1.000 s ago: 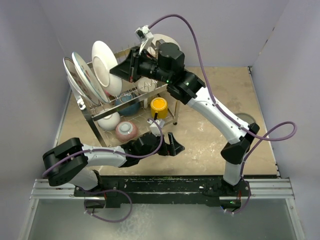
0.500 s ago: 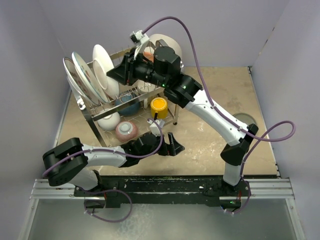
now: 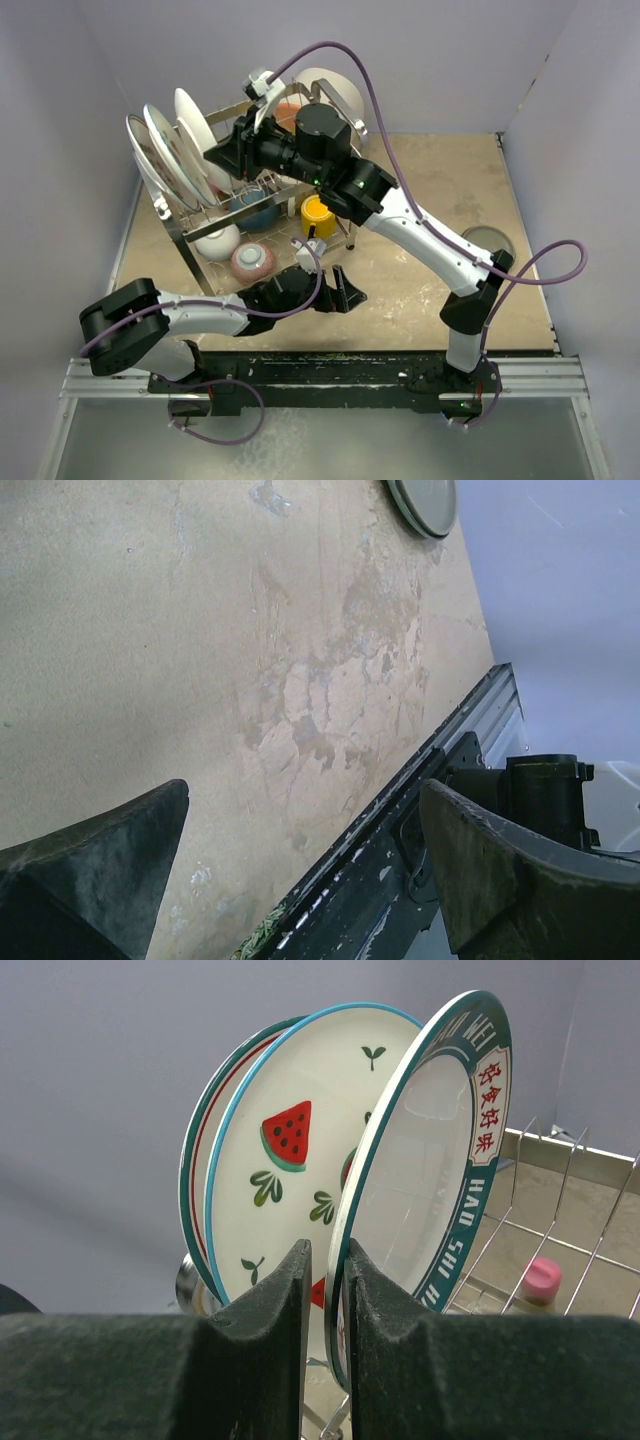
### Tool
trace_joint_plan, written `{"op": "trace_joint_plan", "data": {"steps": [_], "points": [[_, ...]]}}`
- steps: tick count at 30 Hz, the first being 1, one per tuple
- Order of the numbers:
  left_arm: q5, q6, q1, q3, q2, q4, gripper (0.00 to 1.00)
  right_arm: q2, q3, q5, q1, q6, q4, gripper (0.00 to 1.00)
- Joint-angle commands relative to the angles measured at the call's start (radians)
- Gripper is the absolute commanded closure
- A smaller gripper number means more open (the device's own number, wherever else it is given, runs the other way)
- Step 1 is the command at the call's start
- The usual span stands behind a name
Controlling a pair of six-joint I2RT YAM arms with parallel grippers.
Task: Load the mixed dishes into the dish rack
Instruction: Insert the plate into the dish rack.
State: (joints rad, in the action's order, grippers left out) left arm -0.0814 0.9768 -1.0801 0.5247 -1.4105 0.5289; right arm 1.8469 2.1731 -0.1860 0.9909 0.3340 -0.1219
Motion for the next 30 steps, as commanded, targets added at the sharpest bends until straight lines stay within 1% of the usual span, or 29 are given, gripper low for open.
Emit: {"op": "trace_joint_plan", "data": {"steps": [1, 8, 11, 12, 16, 20, 25, 27, 30], "points": [[-0.012, 0.005, 0.006, -0.016, 0.039, 0.025, 0.01, 0.004, 0.058, 0.01, 0.049, -0.056, 0.058, 0.79], [-0.014, 0.006, 0.005, -0.024, 0.044, 0.028, 0.01, 0.026, 0.089, 0.085, 0.082, -0.084, 0.044, 0.78], [-0.015, 0.007, 0.005, -0.031, 0.053, 0.028, 0.01, 0.018, 0.086, 0.091, 0.084, -0.086, 0.03, 0.76], [-0.017, 0.008, 0.005, -0.034, 0.056, 0.028, 0.01, 0.014, 0.085, 0.086, 0.084, -0.088, 0.024, 0.74], [-0.017, 0.007, 0.005, -0.037, 0.06, 0.032, 0.01, -0.019, 0.086, 0.031, 0.084, -0.102, -0.008, 0.58], [-0.006, 0.008, 0.006, -0.038, 0.062, 0.037, 0.01, -0.052, 0.095, -0.028, 0.082, -0.176, -0.05, 0.44], [-0.003, 0.004, 0.006, -0.043, 0.077, 0.04, 0.01, -0.094, 0.109, -0.162, 0.082, -0.306, -0.132, 0.26], [-0.003, 0.004, 0.005, -0.047, 0.083, 0.041, 0.01, -0.111, 0.117, -0.231, 0.081, -0.394, -0.18, 0.2], [0.008, -0.004, 0.005, -0.045, 0.085, 0.045, 0.01, -0.131, 0.124, -0.285, 0.076, -0.507, -0.238, 0.16]]}}
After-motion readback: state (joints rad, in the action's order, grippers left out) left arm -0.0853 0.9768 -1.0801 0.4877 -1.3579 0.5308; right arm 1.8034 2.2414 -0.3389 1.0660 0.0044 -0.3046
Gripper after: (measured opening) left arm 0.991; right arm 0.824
